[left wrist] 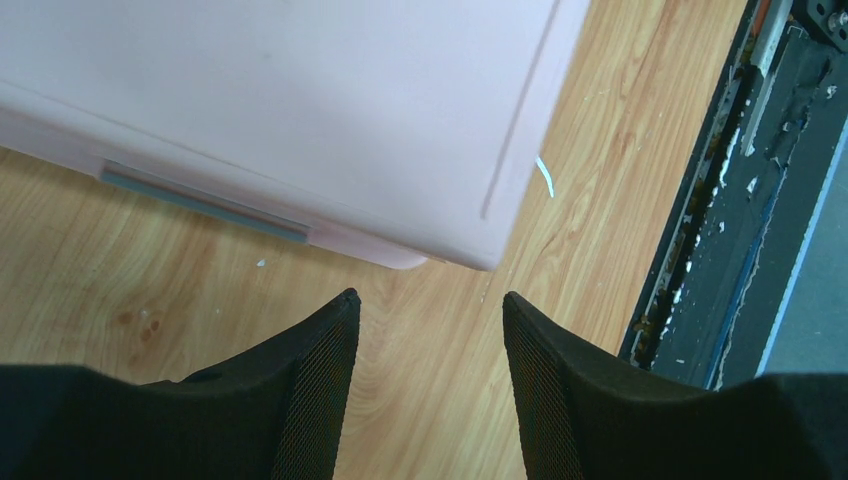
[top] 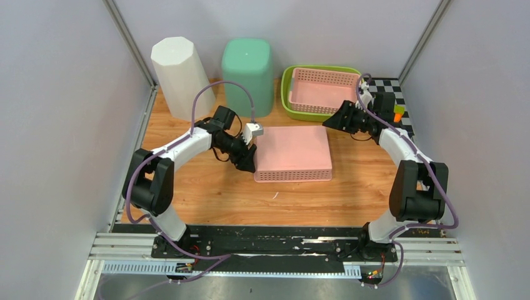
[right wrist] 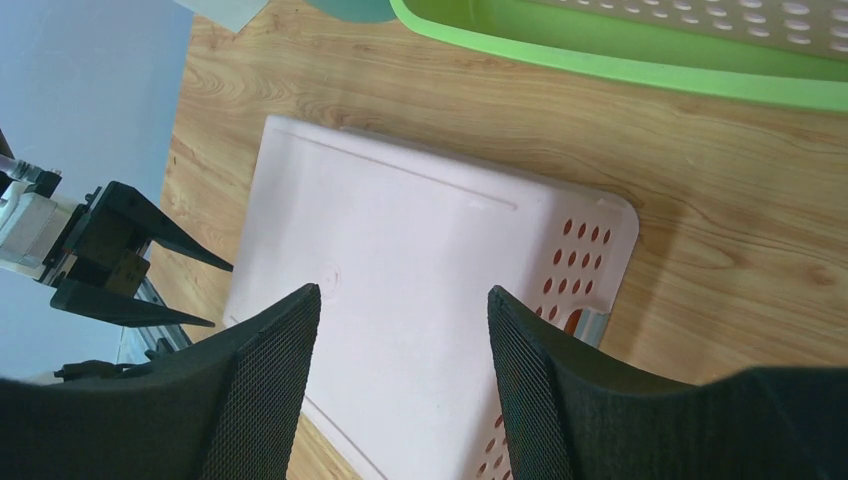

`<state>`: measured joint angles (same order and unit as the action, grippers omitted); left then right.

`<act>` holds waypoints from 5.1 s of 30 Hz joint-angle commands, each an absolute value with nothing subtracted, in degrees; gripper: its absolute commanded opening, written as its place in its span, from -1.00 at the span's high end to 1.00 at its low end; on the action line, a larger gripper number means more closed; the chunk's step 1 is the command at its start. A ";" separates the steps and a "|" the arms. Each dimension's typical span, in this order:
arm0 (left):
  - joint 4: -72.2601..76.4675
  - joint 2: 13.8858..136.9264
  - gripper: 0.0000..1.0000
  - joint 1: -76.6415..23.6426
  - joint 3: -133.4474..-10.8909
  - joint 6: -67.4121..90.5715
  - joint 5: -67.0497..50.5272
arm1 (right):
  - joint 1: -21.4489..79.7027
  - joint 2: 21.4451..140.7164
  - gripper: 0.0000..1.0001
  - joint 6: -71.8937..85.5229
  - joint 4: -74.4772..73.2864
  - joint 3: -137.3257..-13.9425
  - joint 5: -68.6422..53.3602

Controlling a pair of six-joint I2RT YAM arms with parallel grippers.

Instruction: Turn the large container upside down

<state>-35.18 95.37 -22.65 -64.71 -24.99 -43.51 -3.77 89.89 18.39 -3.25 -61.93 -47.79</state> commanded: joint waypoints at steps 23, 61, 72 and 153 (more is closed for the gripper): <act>-32.77 90.70 -1.00 -22.90 -64.80 -25.16 -40.49 | -0.38 91.56 -0.33 10.70 -10.84 -63.35 -37.36; -35.73 98.71 -1.00 -22.95 -67.43 -29.31 -47.06 | 9.94 83.63 -0.23 -11.81 -38.65 -60.69 -47.66; -36.92 99.51 -1.00 -22.94 -68.64 -30.14 -46.23 | 10.48 79.04 -0.22 -23.19 -45.82 -57.15 -43.79; -32.69 82.08 -1.00 -32.69 -55.27 -46.19 -23.84 | 9.75 84.58 -0.29 -19.16 -33.89 -65.92 -38.23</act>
